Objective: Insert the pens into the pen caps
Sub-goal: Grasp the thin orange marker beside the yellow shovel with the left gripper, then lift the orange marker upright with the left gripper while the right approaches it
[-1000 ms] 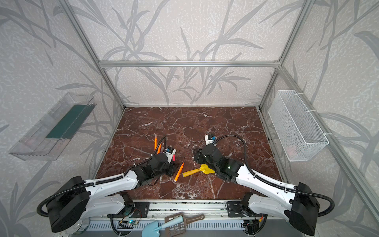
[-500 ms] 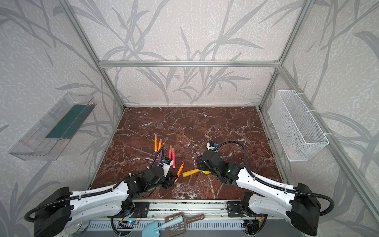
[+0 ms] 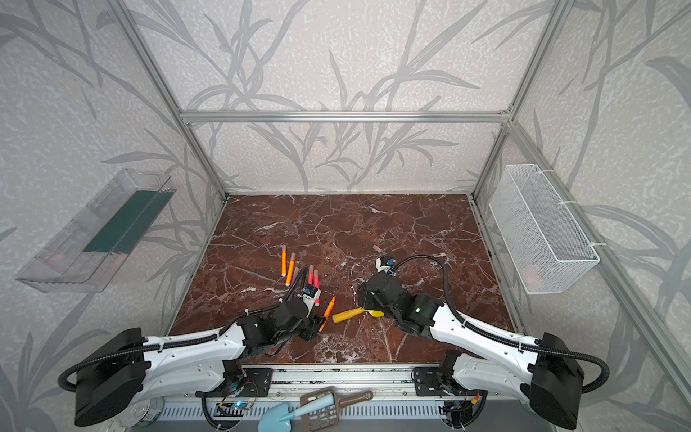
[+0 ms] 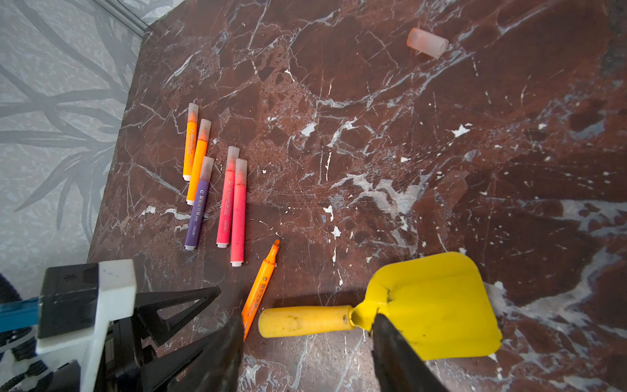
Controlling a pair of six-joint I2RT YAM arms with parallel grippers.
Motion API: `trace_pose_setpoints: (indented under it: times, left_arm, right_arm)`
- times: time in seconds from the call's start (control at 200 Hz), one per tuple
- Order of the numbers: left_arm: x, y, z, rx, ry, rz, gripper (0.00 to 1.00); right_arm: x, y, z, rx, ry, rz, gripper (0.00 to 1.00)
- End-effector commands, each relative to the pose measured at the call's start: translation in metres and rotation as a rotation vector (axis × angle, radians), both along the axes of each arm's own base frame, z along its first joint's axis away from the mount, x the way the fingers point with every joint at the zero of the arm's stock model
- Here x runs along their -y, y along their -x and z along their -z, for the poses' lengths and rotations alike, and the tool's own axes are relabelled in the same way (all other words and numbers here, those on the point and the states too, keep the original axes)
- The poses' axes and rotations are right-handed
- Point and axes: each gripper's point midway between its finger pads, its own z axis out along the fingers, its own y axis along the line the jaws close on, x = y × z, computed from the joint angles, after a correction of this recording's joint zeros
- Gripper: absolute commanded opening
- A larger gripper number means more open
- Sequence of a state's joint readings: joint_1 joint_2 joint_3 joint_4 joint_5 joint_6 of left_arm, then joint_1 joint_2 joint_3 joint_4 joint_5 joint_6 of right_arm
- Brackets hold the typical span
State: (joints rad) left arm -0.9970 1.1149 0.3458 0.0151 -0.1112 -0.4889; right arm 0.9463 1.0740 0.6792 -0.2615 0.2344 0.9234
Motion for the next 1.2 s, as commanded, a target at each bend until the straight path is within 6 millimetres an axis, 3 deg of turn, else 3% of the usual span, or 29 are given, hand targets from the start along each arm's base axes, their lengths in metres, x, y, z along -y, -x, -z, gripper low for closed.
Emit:
trace_pose_setpoints:
  times: [0.0,0.65,1.054,1.194]
  left_arm:
    - [0.004,-0.005,-0.002,0.014,-0.027,-0.001,0.56]
    - [0.013,-0.013,0.022,0.002,-0.16,0.001,0.43]
    - [0.015,-0.014,0.023,0.008,-0.174,-0.001,0.15]
    - [0.013,-0.019,0.022,0.012,-0.184,-0.038,0.12]
  right_arm:
    - [-0.003,-0.002,-0.007,0.018,0.006,-0.01,0.6]
    - [-0.004,-0.003,-0.003,0.012,0.021,-0.012,0.6]
    - [-0.006,-0.001,0.0,0.004,-0.015,-0.011,0.6]
    - [-0.01,-0.001,0.003,0.0,-0.043,-0.007,0.6]
